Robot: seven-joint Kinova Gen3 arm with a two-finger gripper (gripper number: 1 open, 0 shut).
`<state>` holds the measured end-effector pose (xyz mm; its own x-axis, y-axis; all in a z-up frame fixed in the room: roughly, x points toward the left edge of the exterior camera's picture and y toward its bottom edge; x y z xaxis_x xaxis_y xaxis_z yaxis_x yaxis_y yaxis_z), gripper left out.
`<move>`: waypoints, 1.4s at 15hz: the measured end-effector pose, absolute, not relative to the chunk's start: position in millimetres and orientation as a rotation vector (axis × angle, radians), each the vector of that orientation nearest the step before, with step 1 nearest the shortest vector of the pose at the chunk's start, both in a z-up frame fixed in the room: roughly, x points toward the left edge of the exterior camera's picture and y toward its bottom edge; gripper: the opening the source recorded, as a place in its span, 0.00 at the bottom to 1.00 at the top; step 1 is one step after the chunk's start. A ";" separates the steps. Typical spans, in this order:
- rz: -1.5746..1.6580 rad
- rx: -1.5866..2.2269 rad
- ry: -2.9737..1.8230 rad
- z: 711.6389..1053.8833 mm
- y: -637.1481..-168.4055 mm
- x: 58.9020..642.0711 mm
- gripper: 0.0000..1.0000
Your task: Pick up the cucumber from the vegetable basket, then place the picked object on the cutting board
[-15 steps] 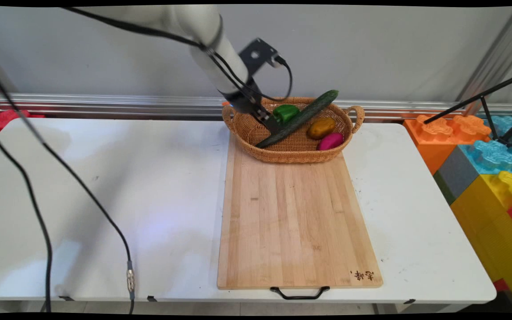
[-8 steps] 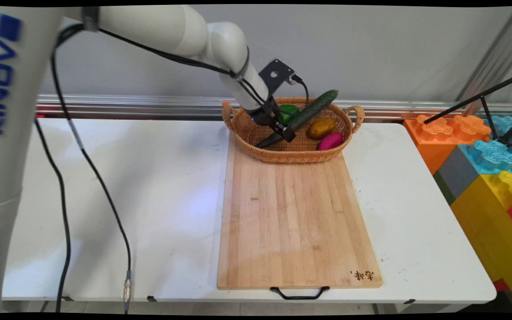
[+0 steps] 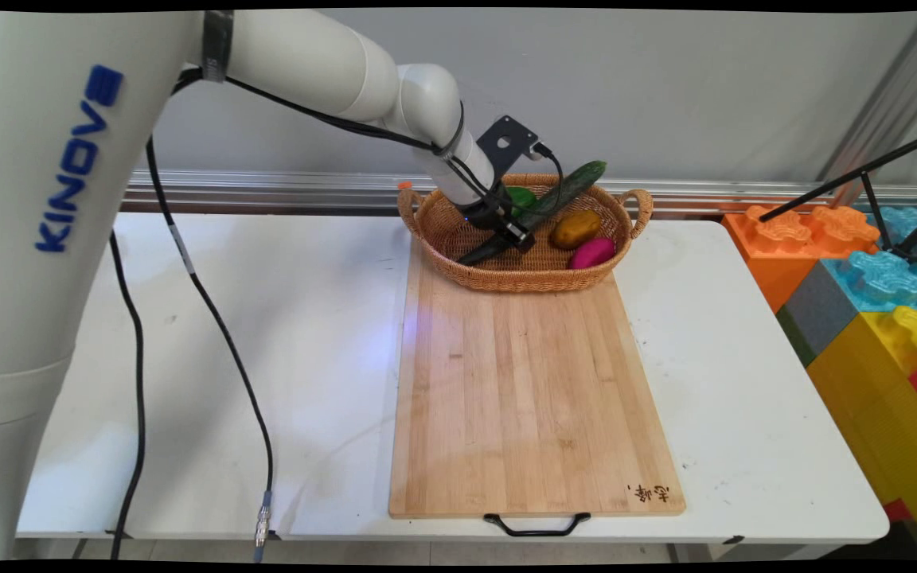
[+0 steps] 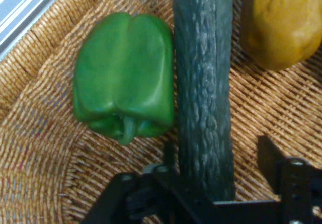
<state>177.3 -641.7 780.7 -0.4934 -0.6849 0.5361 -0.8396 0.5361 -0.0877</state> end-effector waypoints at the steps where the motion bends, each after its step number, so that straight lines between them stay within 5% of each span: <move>1: 0.476 1.239 -2.339 779.3 -642.6 177.3 0.00; 10: 0.501 1.224 -2.326 790.7 -645.4 176.6 0.00; 21: 0.546 0.979 -2.323 912.4 -601.9 164.3 0.00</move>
